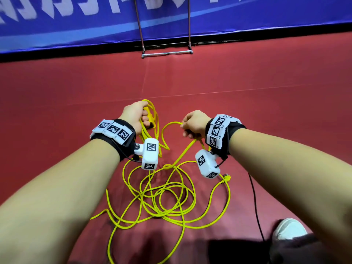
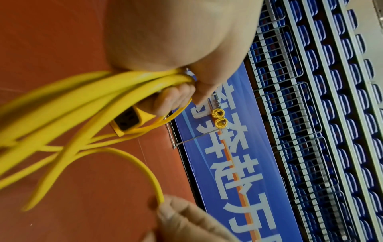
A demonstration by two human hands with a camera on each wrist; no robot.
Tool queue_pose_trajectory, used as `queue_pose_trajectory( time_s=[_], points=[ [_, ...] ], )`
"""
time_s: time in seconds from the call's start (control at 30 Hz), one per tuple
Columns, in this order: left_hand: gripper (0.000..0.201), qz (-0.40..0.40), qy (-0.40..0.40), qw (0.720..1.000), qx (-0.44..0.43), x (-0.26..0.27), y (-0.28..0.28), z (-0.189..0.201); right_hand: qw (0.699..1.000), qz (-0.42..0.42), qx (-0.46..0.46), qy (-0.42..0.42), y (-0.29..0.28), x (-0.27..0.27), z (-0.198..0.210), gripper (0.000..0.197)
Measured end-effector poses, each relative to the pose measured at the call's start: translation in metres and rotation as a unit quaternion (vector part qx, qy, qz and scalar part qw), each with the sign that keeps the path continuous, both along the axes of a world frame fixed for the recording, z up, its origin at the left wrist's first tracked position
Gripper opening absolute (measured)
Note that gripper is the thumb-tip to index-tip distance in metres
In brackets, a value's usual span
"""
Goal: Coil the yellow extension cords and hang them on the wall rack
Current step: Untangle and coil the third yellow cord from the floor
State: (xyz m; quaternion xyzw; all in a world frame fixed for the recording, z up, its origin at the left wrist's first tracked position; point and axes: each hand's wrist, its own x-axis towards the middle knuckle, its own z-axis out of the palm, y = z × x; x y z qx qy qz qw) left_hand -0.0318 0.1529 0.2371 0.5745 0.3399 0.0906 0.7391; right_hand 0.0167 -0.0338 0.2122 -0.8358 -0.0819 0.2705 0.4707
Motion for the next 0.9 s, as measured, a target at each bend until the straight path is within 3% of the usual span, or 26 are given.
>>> queue_pose_trajectory(
  time_s=[0.27,0.5,0.7,0.8,0.9],
  points=[
    [0.025,-0.148,0.055,0.987,0.028,0.002,-0.032,0.007,0.999,0.053,0.013,-0.001,0.018,-0.013,0.015,0.018],
    [0.022,-0.153,0.106,0.982,0.044,0.0,-0.035,0.009,0.992,0.105,0.009,-0.063,0.013,-0.012,0.01,0.016],
    [0.022,-0.137,0.087,0.987,-0.016,-0.003,-0.028,0.009,0.985,0.136,0.03,-0.103,0.016,-0.005,0.0,0.024],
    [0.023,-0.107,0.075,0.991,-0.04,-0.003,-0.025,0.008,0.974,0.149,-0.024,-0.171,0.022,-0.004,-0.001,0.03],
    [0.018,-0.068,0.046,0.996,-0.042,0.0,-0.025,0.007,0.943,0.146,-0.151,-0.258,0.021,-0.006,-0.006,0.037]
  ],
)
